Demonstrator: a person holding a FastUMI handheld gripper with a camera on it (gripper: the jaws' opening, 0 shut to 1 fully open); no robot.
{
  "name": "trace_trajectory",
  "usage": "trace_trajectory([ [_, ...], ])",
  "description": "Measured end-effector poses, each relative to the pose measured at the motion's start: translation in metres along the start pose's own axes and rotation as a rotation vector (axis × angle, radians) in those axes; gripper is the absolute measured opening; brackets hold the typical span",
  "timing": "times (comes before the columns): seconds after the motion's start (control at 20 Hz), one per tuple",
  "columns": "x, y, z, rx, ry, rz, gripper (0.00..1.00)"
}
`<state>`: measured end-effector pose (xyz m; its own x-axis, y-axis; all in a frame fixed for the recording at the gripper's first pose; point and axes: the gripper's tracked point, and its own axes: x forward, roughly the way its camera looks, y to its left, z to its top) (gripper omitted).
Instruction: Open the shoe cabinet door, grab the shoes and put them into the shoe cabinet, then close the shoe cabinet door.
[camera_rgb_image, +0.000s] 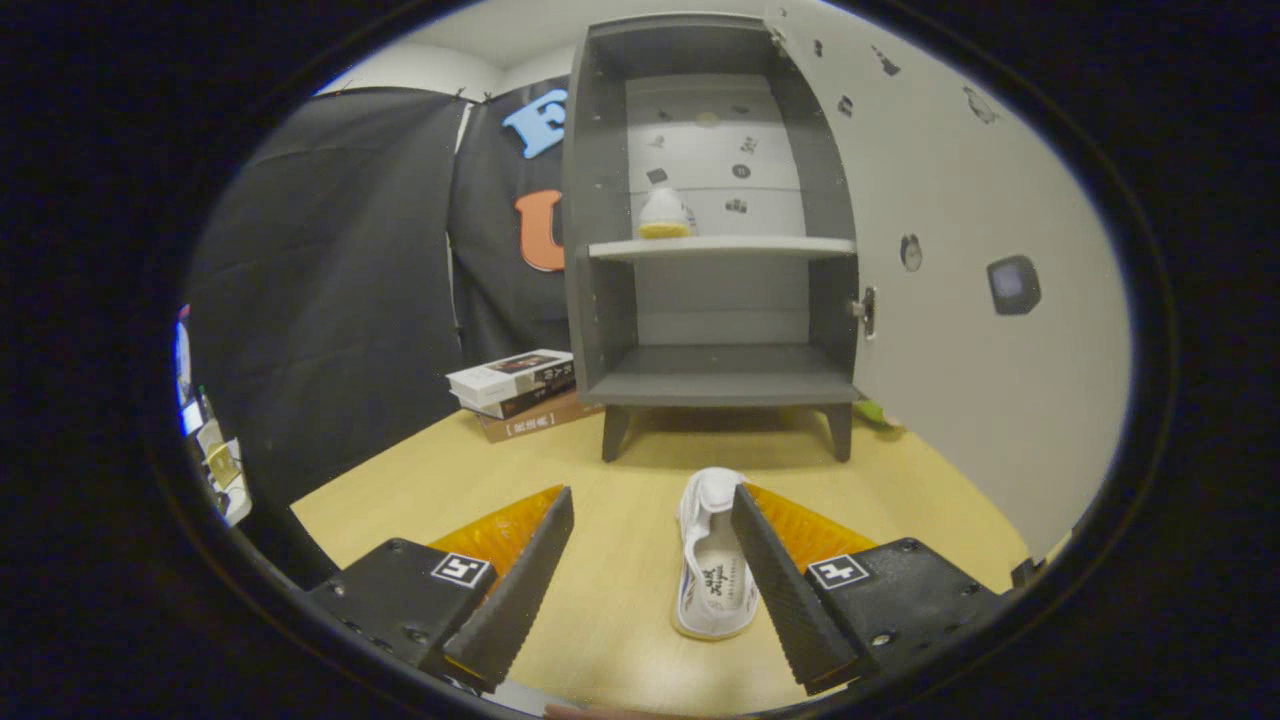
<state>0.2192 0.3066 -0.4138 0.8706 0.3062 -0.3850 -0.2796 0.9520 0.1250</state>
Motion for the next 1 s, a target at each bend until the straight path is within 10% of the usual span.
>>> trace_trajectory([
  [0.35, 0.068, -0.017, -0.044, 0.075, 0.110, -0.058, 0.93],
  [1.0, 0.129, -0.042, -0.043, 0.124, 0.091, -0.160, 0.22],
])
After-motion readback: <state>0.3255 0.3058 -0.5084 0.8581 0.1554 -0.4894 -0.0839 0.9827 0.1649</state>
